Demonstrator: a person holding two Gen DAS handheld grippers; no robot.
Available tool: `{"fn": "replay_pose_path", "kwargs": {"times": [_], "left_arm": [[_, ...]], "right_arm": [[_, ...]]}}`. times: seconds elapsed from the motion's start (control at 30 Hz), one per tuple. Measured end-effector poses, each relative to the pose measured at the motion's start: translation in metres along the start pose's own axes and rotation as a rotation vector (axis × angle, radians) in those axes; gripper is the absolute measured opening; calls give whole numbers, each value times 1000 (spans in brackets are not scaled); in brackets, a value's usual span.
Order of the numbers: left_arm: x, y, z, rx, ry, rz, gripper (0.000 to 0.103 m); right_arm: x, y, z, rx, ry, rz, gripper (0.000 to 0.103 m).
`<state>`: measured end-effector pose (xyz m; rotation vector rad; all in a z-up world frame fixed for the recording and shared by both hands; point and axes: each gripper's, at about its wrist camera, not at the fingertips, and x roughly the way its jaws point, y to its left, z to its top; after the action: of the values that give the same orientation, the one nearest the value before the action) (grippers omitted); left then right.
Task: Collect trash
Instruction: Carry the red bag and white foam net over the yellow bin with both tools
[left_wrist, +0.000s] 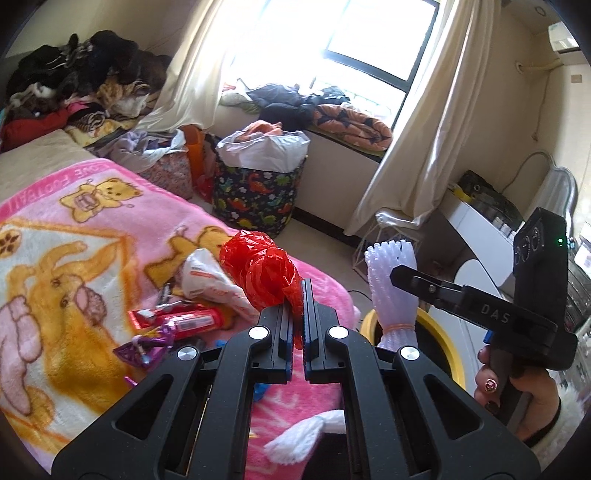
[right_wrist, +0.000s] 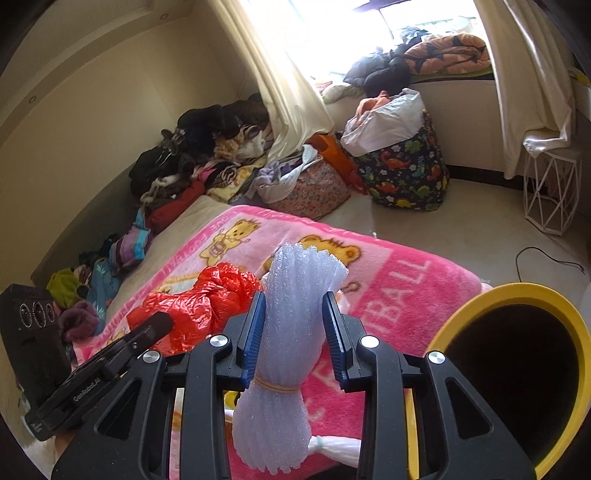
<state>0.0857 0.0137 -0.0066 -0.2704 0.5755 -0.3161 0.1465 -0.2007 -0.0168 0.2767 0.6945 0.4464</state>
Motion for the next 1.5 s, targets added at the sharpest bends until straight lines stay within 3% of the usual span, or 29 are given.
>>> {"fn": "replay_pose_path", "kwargs": {"times": [0.6,1.5], "left_arm": [[27,-61,-15,101,59,-108,1],[66,-121,-46,193,170,-210,1]], "right_arm": [[-52,-74,-9,124,-74,-113,30],[-87,-162,-39,275,-78,-307,31]]}}
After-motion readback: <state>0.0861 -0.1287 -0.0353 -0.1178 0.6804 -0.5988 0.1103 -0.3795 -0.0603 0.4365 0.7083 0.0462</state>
